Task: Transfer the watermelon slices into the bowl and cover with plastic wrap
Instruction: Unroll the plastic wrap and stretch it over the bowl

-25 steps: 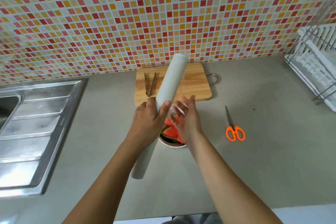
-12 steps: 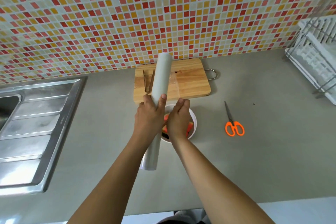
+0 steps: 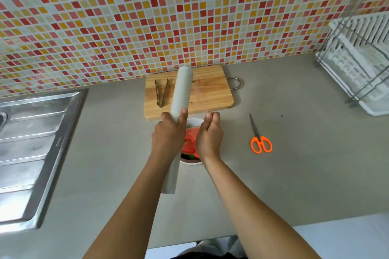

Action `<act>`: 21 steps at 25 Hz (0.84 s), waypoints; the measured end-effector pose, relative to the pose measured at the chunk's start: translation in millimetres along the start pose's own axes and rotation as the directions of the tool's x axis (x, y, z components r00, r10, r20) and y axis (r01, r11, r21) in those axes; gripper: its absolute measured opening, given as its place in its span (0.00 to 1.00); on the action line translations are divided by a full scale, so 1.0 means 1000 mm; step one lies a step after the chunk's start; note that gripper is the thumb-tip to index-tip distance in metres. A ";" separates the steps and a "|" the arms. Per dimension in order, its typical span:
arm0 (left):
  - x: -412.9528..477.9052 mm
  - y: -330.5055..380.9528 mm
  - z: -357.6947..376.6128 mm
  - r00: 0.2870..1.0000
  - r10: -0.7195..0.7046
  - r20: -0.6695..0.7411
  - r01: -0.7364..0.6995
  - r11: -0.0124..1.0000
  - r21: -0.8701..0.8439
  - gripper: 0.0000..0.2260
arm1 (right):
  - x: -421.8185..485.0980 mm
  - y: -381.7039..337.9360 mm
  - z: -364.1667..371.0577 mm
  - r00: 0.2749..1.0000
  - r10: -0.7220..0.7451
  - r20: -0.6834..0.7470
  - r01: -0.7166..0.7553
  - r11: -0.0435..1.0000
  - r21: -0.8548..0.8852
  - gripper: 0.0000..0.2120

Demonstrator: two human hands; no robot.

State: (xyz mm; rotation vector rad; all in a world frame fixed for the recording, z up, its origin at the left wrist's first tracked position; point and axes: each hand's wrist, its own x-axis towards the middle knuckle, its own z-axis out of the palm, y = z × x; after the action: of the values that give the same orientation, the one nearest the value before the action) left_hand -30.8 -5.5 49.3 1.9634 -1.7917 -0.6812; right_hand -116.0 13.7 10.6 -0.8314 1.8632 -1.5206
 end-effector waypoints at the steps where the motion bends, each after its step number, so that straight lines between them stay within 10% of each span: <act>1: 0.001 0.001 -0.001 0.999 -0.004 0.035 0.005 0.999 -0.040 0.22 | 0.001 -0.001 -0.001 0.999 0.045 -0.001 -0.045 0.999 0.031 0.12; 5: 0.009 -0.001 -0.020 0.995 0.021 0.098 0.003 0.973 -0.230 0.27 | -0.001 -0.003 -0.010 0.909 0.332 0.252 -0.395 0.879 0.266 0.18; 9: 0.024 -0.005 -0.039 0.991 0.093 0.093 -0.063 0.956 -0.285 0.29 | -0.019 0.004 -0.010 0.733 0.257 0.630 -0.541 0.782 0.311 0.11; 21: 0.037 -0.012 -0.041 0.980 0.163 -0.112 -0.180 0.971 -0.158 0.21 | -0.032 -0.010 -0.006 0.775 0.257 0.577 -0.534 0.755 0.381 0.09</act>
State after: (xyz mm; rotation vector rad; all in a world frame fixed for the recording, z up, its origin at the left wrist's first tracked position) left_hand 5.7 -42.2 71.8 1.6804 -1.7595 -0.6447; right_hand -99.6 40.8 23.7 -0.4373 1.0643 -1.2755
